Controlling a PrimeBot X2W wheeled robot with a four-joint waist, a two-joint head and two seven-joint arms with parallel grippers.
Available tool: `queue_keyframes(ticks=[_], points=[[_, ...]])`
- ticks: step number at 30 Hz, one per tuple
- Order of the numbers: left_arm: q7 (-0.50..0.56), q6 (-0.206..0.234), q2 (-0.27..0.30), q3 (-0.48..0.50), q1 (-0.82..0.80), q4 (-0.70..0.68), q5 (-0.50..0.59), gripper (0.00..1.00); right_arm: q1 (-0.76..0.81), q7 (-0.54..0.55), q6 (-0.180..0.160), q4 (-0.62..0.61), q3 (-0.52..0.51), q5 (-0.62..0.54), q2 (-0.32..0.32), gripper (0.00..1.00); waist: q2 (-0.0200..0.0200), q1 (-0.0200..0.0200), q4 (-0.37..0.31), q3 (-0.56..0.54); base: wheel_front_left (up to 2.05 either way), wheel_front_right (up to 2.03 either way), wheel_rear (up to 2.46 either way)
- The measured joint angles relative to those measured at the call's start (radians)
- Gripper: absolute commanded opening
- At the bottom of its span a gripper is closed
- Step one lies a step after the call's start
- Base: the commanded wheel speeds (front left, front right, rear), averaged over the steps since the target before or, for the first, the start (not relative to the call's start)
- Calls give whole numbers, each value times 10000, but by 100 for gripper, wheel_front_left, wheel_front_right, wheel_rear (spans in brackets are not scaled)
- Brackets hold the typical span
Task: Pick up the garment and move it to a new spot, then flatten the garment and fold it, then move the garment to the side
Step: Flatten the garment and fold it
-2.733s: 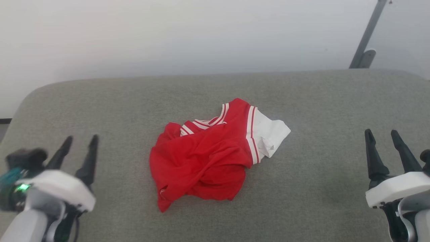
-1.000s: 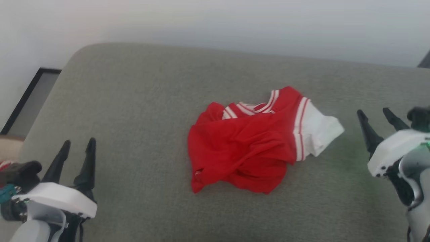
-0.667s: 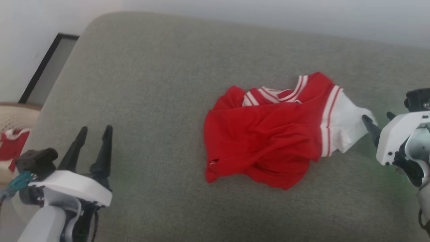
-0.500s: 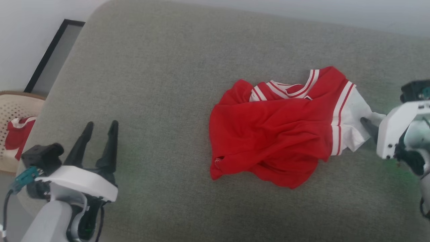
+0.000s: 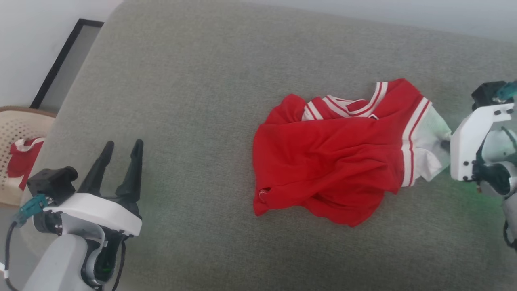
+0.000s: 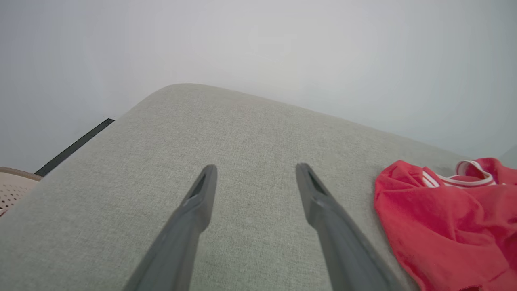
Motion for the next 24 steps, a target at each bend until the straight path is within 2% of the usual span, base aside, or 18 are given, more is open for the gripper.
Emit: queue_keyframes(ticks=[8,12,18,24], points=[[-31,-4,232,130,-58,56,-4,100,527,130,2,-949,23,284,-209,0,0,0,-460,-329,0,0,0],[-21,23,349,196,-50,-13,-17,100,862,320,2,-1499,-328,428,-671,0,0,0,-765,-505,0,0,0],[69,100,537,251,67,-211,-44,100,1768,949,2,-2301,-1513,614,-1457,0,0,0,-1243,-704,0,0,0],[159,102,568,184,54,-345,-46,100,2858,1482,2,-2334,-2679,476,-1708,0,0,0,-1321,-580,0,0,0]])
